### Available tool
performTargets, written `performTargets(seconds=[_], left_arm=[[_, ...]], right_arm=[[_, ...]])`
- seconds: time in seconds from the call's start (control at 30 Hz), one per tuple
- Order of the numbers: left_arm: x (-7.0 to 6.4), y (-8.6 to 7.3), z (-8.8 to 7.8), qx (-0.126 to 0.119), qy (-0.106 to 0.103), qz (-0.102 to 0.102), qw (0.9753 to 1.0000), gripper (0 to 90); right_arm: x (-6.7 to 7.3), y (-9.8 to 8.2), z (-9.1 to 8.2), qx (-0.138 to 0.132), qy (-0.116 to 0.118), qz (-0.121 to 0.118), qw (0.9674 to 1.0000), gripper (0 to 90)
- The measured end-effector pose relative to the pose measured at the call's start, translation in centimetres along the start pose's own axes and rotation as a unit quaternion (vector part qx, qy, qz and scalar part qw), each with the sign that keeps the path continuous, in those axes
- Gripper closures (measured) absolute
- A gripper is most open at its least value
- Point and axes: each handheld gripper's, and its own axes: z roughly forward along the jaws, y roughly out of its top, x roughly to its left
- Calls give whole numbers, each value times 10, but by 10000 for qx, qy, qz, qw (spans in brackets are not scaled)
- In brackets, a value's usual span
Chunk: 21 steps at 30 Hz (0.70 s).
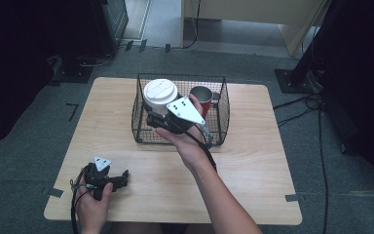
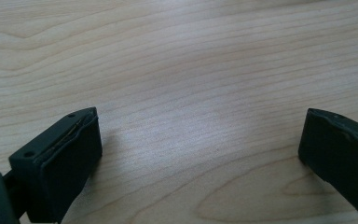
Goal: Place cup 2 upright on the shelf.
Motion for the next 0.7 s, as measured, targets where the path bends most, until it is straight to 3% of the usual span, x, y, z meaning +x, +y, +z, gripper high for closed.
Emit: performTargets(seconds=[0.27,0.7], left_arm=[[0,0,0,-4,-1,-14,10000,1],[0,0,1,-28,2,-31,10000,1]], right_arm=[[-8,-2,14,-166,-156,-121,9997,161],[-24,-11,39,-114,-349,-61,9993,161]])
